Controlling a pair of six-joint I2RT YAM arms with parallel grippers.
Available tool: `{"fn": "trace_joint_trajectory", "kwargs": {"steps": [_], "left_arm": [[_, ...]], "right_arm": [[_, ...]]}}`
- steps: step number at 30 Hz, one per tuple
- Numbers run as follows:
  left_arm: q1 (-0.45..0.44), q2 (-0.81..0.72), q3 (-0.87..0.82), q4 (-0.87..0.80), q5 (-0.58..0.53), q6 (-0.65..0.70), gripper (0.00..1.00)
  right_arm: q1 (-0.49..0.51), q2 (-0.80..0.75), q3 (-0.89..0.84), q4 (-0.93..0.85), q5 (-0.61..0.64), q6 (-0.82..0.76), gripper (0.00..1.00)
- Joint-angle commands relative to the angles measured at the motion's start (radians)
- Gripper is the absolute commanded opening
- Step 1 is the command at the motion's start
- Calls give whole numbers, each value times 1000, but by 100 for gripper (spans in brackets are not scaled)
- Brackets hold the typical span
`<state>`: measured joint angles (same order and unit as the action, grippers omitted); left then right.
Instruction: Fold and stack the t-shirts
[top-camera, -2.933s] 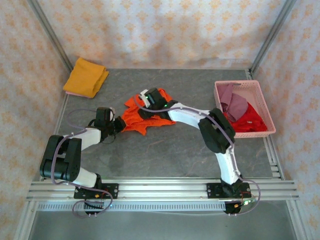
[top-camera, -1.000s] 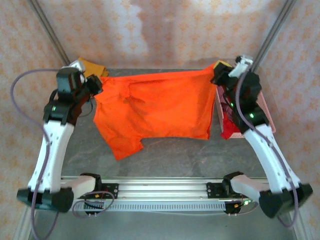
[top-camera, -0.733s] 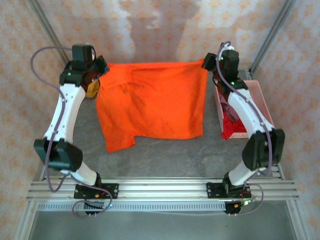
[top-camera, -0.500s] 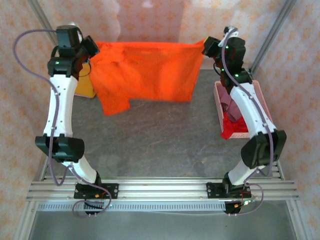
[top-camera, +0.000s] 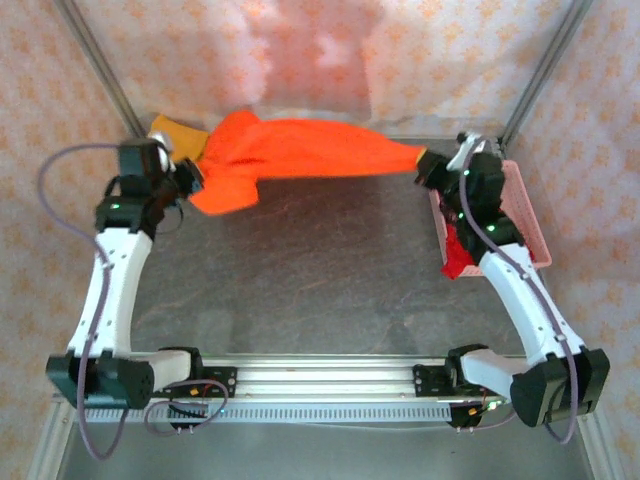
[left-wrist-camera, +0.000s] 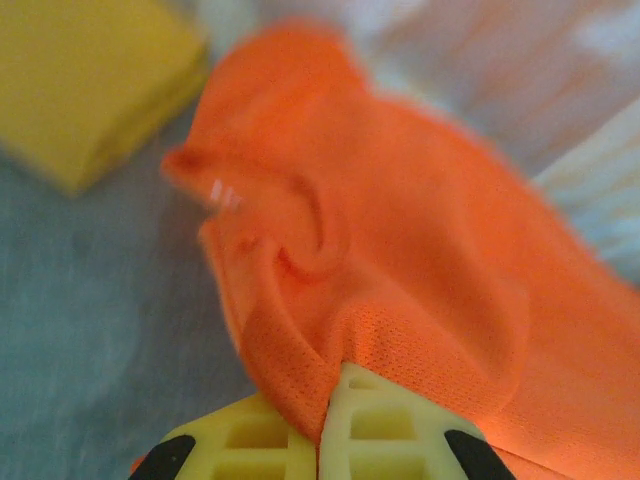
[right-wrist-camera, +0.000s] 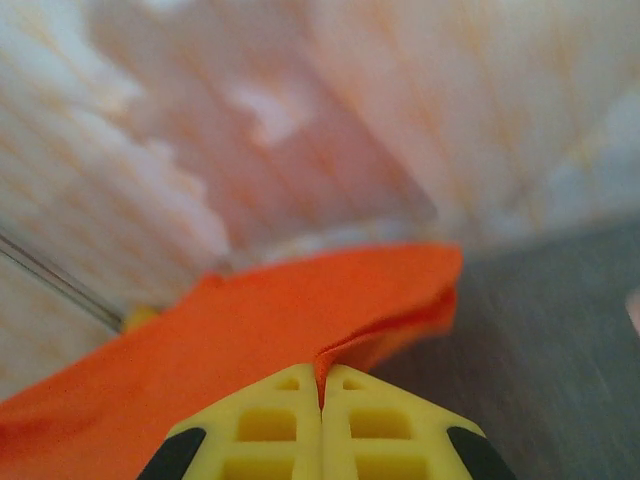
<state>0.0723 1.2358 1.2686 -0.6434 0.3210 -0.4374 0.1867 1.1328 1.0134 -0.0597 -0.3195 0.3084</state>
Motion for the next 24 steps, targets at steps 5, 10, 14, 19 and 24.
{"fn": "trace_joint_trajectory", "kwargs": {"steps": [5,10,14,19,24], "left_arm": [[17,116,-355,143,15,-71,0],[15,265,-398,283,25,-147,3],[15,327,-356,308,-31,-151,14],[15,282,-355,286,-97,-152,87],[15,82,-461,214,-201,-167,100]], "right_arm": [[-14,74,-233,-8,-60,82,0],[-14,211,-240,31,-67,77,0],[-13,288,-206,46,-43,58,8],[-14,266,-197,38,-36,34,50],[-9,151,-230,-18,-10,20,57]]}}
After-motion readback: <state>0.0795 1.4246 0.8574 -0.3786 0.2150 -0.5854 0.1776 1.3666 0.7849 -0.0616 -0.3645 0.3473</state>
